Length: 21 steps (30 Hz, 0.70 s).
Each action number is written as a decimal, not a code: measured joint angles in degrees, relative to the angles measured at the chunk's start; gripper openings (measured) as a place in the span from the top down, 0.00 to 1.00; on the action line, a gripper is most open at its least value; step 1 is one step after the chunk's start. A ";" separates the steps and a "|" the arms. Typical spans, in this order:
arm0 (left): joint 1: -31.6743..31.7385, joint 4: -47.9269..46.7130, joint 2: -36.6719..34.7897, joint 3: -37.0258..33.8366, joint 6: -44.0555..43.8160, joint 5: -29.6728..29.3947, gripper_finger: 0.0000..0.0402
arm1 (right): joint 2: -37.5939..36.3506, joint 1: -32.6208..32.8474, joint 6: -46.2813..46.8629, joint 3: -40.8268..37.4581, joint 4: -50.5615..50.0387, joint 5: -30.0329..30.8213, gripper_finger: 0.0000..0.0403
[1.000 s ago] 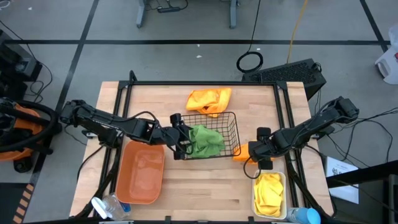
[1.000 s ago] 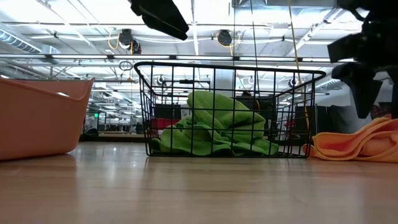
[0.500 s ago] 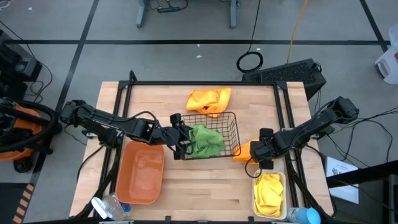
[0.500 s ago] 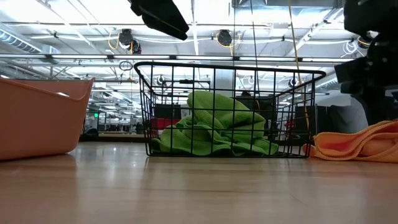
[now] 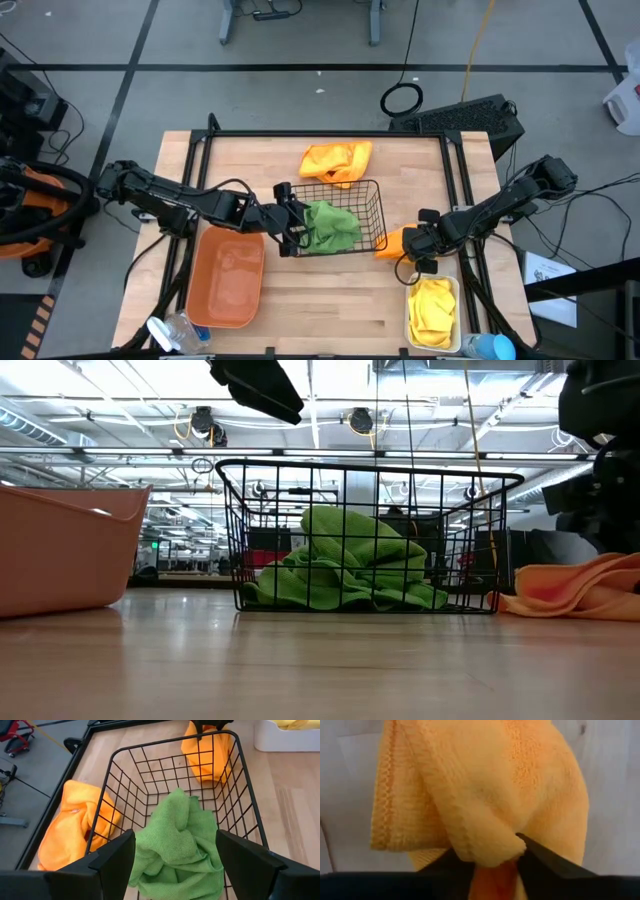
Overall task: Sort microfiber towel by color & place in baskets
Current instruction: Put the bottom orange microfiber cloth into the orange bin
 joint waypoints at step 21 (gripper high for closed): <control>0.00 0.15 -0.04 0.02 0.00 0.00 0.30 | 0.00 -0.09 5.34 6.92 -8.85 1.27 0.99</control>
